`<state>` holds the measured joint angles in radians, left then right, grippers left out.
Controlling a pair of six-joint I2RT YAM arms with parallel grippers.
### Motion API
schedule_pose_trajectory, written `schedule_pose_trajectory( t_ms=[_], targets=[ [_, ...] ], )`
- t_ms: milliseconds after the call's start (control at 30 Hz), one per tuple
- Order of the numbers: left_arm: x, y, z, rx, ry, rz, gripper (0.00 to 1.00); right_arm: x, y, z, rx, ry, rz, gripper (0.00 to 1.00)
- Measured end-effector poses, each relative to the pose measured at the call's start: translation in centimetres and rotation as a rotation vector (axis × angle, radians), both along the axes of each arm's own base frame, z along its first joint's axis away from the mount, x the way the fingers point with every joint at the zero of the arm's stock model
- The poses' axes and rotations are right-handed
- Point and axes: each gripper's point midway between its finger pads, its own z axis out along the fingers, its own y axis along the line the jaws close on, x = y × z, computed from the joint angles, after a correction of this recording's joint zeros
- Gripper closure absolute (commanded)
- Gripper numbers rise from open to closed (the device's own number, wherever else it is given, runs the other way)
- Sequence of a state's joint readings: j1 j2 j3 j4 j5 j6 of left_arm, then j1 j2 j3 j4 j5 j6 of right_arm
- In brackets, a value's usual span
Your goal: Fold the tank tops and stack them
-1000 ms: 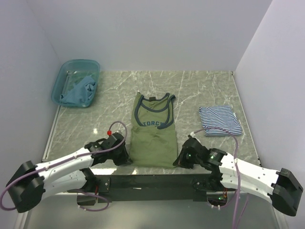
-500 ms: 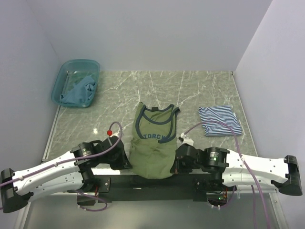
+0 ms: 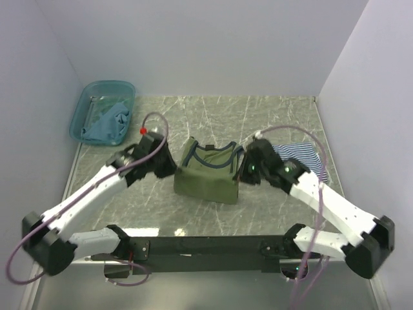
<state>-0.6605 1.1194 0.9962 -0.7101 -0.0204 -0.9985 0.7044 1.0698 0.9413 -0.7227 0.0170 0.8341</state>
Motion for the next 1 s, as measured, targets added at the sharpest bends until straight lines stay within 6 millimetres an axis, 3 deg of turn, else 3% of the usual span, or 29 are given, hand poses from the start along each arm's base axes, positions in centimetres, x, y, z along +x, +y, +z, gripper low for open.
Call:
schedule_pose_trajectory(
  t_ms=[100,200,267,300,367,400,467,533,600,767,900,1000],
  targets=[
    [5.7,-0.7,0.9,-0.002,-0.045,0.029,1.0,5.3,-0.1,0.9,0.02,-0.024,-0.039,1.0],
    [11.6,-1.9,0.4,-0.013,-0.071,0.045,1.0,11.5,-1.1,0.7,0.03,-0.022,-0.089,1.0],
    [15.4,-2.6,-1.0,-0.024,-0.058,0.055,0.96,15.5,-1.8,-0.1,0.038,-0.017,-0.12,0.85],
    [17.3,-3.1,-1.7,-0.034,-0.054,0.055,0.83,17.3,-2.0,-0.7,0.045,-0.012,-0.131,0.76],
    [21.1,-4.1,-3.6,-0.045,-0.047,0.046,0.67,20.5,-2.6,-2.5,0.039,0.015,-0.151,0.57],
    [22.9,-4.6,-4.6,-0.051,-0.048,0.041,0.56,21.8,-2.8,-3.5,0.037,0.025,-0.157,0.53],
    [25.5,-4.9,-7.2,-0.047,-0.039,0.036,0.45,23.1,-3.4,-5.9,0.021,0.056,-0.167,0.42],
    [25.9,-4.6,-9.4,-0.032,-0.007,0.035,0.42,22.7,-3.9,-7.8,0.001,0.095,-0.175,0.38],
    [25.6,-4.0,-10.0,-0.018,0.014,0.038,0.43,21.9,-4.4,-8.5,-0.02,0.113,-0.18,0.38],
    [25.6,-2.0,-7.0,0.025,-0.051,0.105,0.45,20.1,-5.8,-7.5,-0.059,0.059,-0.195,0.36],
    [21.7,0.6,-4.7,0.043,-0.087,0.145,0.44,17.1,-6.2,-7.9,-0.055,0.049,-0.175,0.27],
    [18.9,1.5,-4.4,0.044,-0.089,0.142,0.44,14.8,-5.8,-10.0,-0.038,0.084,-0.142,0.24]
  ],
)
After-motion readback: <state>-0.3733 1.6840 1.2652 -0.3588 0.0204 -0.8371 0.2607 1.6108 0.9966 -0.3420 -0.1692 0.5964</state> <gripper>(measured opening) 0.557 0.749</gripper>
